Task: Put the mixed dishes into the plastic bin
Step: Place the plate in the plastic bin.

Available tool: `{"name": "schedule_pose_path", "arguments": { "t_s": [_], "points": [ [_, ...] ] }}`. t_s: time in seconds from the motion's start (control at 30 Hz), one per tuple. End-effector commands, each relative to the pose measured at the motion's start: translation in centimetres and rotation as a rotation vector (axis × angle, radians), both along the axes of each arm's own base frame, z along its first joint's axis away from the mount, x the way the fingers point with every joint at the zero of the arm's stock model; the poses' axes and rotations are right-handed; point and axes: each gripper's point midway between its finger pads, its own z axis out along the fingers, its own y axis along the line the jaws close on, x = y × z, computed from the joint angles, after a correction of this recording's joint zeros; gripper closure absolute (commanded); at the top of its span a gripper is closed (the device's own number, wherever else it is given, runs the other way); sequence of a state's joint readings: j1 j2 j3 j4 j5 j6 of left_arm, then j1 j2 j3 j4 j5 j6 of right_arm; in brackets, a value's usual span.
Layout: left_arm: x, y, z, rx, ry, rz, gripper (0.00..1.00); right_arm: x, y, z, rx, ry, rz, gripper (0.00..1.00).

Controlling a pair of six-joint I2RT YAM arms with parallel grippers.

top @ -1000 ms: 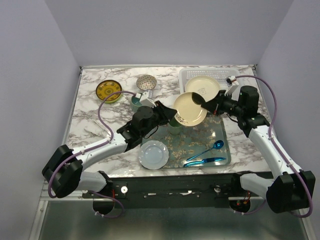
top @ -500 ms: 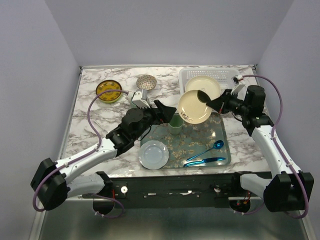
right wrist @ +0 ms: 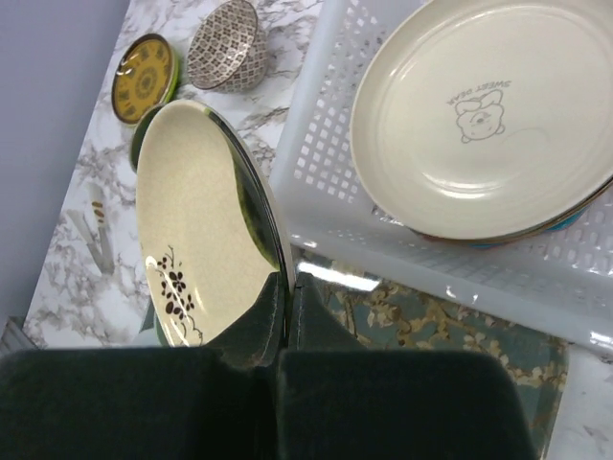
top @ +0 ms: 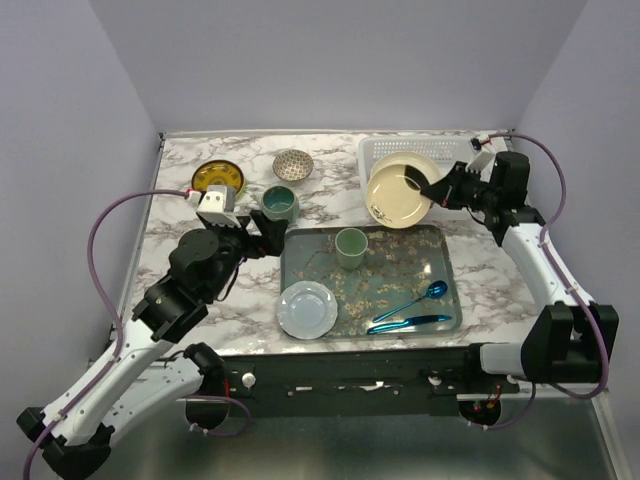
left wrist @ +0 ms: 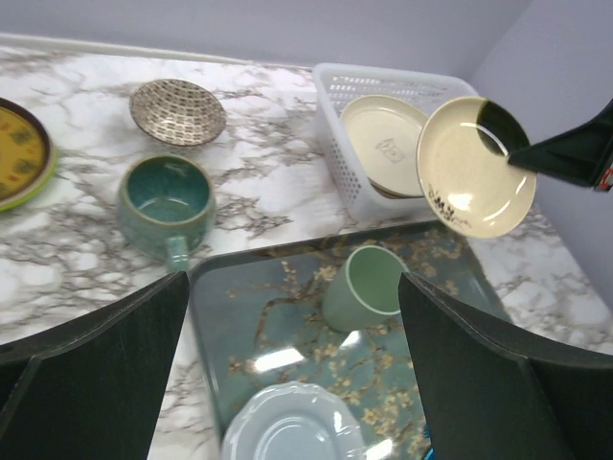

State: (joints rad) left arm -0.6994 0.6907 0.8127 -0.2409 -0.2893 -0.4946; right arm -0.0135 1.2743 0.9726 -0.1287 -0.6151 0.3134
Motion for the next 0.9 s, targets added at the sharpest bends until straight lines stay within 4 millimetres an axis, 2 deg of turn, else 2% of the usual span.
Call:
{"name": "schedule_pose_path", "arguments": {
  "t_s": [0.0,0.03,0.07,0.1,0.13,0.2,0.4,0.43,0.6,0.63,0.67,0.87],
  "points": [
    [-0.9,5.1,-1.4,0.308,-0.017,0.099,0.01,3.9,-1.5,0.4,-0.053,0.015,-0.073,0.99],
    [-0.9,5.6,-2.3,0.337,-0.01,0.114,0.01,4.8,-1.7,1.3,-0.06,0.001,-0.08,0.99],
    [-0.8,5.8,-2.6,0.348,-0.015,0.126,0.01,5.5,-1.9,0.4,-0.07,0.024,-0.087,1.0],
    [-0.8,6.2,-3.0,0.365,-0.023,0.136,0.01,6.0,-2.2,0.3,-0.084,0.035,-0.102,0.99],
    [-0.7,6.4,-4.2,0.385,-0.009,0.147,0.01,6.5,-2.4,0.2,-0.095,0.036,-0.108,0.99],
    [-0.7,6.5,-4.4,0.381,-0.012,0.152,0.01,7.9,-3.0,0.2,-0.124,0.036,-0.131,1.0],
    [-0.8,7.1,-4.2,0.362,-0.019,0.17,0.01,10.8,-4.1,-0.3,-0.181,0.032,-0.171,1.0],
    [-0.8,7.2,-4.3,0.36,-0.018,0.17,0.01,11.2,-4.2,-1.2,-0.185,0.05,-0.171,0.99],
    [-0.7,7.4,-4.3,0.347,-0.019,0.174,0.01,13.1,-4.7,-2.4,-0.215,0.062,-0.184,0.99],
    [-0.7,7.5,-4.2,0.343,-0.018,0.178,0.01,13.6,-4.8,-2.1,-0.217,0.055,-0.19,1.0],
    [-0.6,7.5,-4.2,0.34,-0.018,0.178,0.01,13.9,-4.9,-3.0,-0.222,0.071,-0.186,0.99],
    [-0.5,7.5,-4.4,0.333,-0.012,0.176,0.01,15.2,-5.2,-4.8,-0.245,0.105,-0.191,1.0]
  ]
}}
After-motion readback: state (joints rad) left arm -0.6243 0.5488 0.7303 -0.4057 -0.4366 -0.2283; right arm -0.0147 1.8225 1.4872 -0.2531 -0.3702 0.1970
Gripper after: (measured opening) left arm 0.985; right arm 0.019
